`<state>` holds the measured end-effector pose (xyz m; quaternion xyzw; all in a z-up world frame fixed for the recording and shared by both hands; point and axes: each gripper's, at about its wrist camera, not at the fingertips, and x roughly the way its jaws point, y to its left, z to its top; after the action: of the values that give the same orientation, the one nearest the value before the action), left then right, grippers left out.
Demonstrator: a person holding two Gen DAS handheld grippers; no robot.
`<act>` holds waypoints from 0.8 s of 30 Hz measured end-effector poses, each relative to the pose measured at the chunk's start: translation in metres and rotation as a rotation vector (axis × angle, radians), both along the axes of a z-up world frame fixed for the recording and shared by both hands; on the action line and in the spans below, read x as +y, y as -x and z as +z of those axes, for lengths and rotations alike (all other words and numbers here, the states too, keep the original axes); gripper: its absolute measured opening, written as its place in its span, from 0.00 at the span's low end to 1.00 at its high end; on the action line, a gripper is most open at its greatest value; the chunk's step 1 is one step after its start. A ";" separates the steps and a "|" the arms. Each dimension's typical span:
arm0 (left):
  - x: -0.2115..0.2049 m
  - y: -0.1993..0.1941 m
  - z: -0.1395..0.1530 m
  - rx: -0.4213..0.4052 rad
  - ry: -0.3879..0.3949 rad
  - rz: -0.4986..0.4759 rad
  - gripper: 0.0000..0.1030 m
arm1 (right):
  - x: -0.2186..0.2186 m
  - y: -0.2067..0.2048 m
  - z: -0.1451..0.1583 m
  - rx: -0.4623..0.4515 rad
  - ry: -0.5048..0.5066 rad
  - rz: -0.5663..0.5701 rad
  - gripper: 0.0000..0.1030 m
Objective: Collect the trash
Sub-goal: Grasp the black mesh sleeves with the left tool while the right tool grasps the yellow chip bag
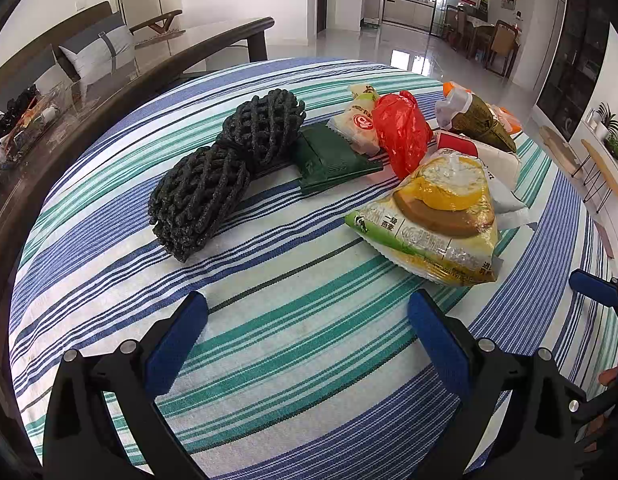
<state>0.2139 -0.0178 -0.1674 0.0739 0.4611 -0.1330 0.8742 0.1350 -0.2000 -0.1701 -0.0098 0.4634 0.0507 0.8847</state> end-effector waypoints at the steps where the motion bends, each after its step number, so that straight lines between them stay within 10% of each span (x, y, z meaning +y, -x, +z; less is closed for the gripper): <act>1: 0.000 0.000 0.000 0.000 0.000 0.000 0.96 | 0.000 0.000 0.000 0.000 0.000 0.000 0.96; 9: 0.037 0.008 0.018 -0.008 -0.020 -0.138 0.96 | 0.000 0.000 0.000 0.000 0.000 0.000 0.96; 14: 0.067 -0.032 0.046 -0.012 0.096 -0.153 0.96 | 0.000 0.000 0.000 0.000 0.000 0.000 0.96; 24: 0.036 -0.092 0.029 0.039 0.056 -0.309 0.85 | 0.000 0.000 0.000 0.000 0.000 0.000 0.96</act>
<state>0.3061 0.0183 -0.1387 0.1170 0.4572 -0.2802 0.8360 0.1350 -0.2001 -0.1697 -0.0100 0.4634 0.0507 0.8847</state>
